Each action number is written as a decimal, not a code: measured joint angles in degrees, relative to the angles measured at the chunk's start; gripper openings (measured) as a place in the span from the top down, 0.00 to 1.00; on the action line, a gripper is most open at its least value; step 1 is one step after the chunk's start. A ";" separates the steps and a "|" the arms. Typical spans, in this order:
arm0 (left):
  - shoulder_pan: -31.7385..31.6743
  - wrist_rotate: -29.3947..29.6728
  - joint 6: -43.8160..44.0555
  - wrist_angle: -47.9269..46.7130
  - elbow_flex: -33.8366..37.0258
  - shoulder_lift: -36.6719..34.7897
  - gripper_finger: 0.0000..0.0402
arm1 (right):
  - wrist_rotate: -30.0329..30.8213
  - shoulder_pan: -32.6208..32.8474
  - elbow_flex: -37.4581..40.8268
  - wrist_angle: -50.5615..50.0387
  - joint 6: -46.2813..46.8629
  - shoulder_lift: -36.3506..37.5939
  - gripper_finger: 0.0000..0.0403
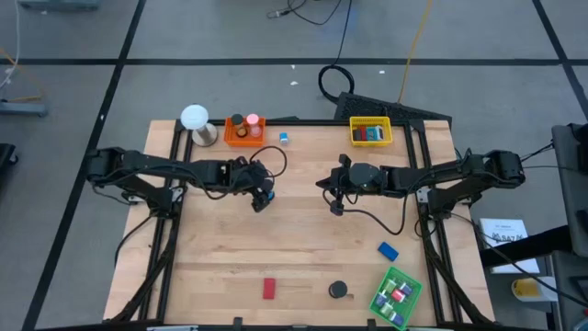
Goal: Pick & Place Office items
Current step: Put the black hourglass into the orange basket
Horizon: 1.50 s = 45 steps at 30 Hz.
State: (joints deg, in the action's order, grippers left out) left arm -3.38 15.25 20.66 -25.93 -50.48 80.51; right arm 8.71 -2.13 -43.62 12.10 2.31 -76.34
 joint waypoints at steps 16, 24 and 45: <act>-1.64 0.44 -2.98 5.29 0.00 7.21 0.28 | -0.02 0.00 0.00 -0.09 0.00 0.00 1.00; -2.62 5.97 -4.49 3.25 0.02 4.45 0.49 | -0.02 0.00 0.00 -0.15 0.00 0.00 1.00; -29.87 13.54 -10.12 3.91 0.05 -6.07 0.49 | -0.02 0.00 0.00 0.01 -0.17 0.00 1.00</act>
State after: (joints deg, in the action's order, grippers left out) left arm -33.25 28.78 10.55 -22.02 -50.43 74.44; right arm 8.69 -2.13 -43.62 12.10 2.13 -76.34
